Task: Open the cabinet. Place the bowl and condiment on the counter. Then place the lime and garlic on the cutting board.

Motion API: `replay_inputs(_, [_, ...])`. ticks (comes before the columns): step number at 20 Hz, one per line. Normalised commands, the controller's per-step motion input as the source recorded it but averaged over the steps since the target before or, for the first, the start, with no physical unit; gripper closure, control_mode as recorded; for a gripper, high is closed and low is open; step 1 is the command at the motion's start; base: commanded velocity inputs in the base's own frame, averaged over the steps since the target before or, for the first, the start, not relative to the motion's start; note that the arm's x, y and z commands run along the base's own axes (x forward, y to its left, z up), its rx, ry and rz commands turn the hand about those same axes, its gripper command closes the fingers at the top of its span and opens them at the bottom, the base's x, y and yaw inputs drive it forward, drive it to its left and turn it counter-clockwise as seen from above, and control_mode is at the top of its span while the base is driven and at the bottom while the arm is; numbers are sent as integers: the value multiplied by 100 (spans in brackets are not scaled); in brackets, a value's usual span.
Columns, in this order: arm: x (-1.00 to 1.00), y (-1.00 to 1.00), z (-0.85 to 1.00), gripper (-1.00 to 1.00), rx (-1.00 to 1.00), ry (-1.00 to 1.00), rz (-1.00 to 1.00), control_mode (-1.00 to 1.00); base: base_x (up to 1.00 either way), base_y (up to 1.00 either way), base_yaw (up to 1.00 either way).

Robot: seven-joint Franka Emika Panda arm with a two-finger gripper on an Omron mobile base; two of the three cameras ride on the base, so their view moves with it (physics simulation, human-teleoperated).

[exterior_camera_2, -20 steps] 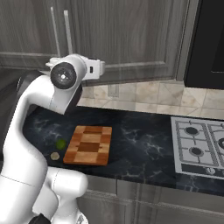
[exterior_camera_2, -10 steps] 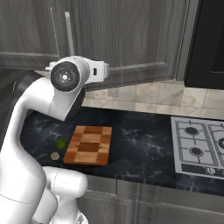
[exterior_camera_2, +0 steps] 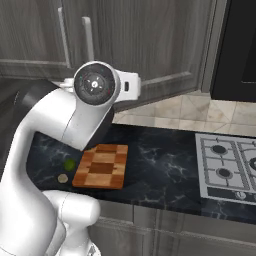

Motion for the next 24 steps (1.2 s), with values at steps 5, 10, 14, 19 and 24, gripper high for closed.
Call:
replay_inputs(5, [-26, -36, 9, -100, 5, -9, 0, -100, 0, 0, 0])
replay_inputs(10, [-5, -3, 2, -100, 1, -3, 0, -100, 0, 0, 0])
replay_inputs(14, [-40, -10, 15, -100, 0, -9, 0, -100, 0, 0, 0])
replay_inputs(19, [-51, -6, 22, -100, -2, -9, -1, -100, 0, 0, 0])
replay_inputs(24, [-54, 28, 3, -100, -25, -9, 0, -100, 0, 0, 0])
